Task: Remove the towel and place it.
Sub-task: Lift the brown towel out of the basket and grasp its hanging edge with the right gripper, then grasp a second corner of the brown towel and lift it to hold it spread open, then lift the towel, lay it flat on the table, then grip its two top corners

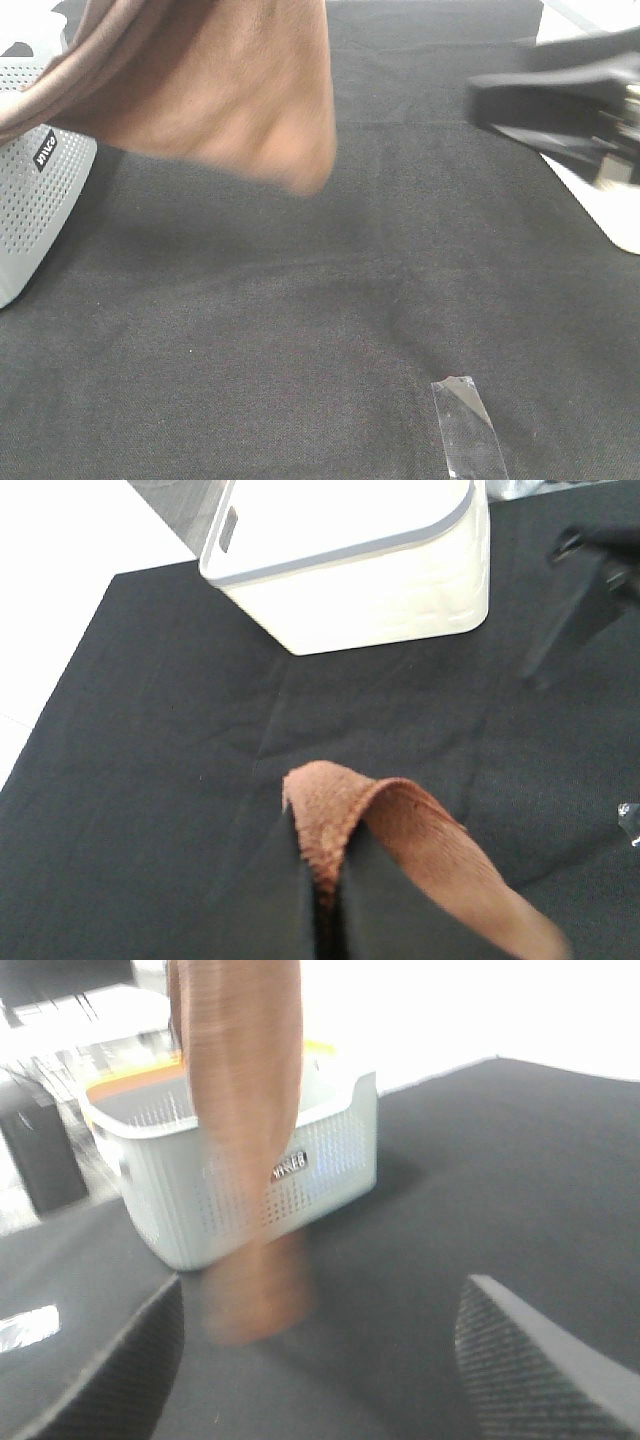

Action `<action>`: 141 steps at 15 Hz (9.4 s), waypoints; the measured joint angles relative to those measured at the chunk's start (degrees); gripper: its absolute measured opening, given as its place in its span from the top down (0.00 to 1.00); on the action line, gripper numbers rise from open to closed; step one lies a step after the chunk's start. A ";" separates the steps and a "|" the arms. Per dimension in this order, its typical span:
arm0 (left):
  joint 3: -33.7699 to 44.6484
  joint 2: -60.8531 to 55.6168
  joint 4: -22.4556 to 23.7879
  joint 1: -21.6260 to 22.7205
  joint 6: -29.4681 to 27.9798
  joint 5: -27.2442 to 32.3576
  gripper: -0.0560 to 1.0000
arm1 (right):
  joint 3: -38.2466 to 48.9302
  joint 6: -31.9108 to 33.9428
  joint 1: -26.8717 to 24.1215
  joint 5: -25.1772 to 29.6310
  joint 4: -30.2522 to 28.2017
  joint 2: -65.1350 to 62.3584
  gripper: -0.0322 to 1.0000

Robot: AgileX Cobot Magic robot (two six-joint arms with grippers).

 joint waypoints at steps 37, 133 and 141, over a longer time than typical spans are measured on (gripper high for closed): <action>0.00 0.00 1.38 -1.15 -15.64 3.95 0.95 | -20.28 16.73 14.95 5.73 -2.23 34.89 0.97; 80.84 -23.15 -13.52 18.16 -42.57 5.90 0.95 | -10.03 109.43 16.21 19.71 -67.32 11.46 0.97; 87.15 -20.86 -17.36 18.33 -42.17 6.70 0.95 | 0.46 106.91 15.76 19.42 -62.34 11.92 0.97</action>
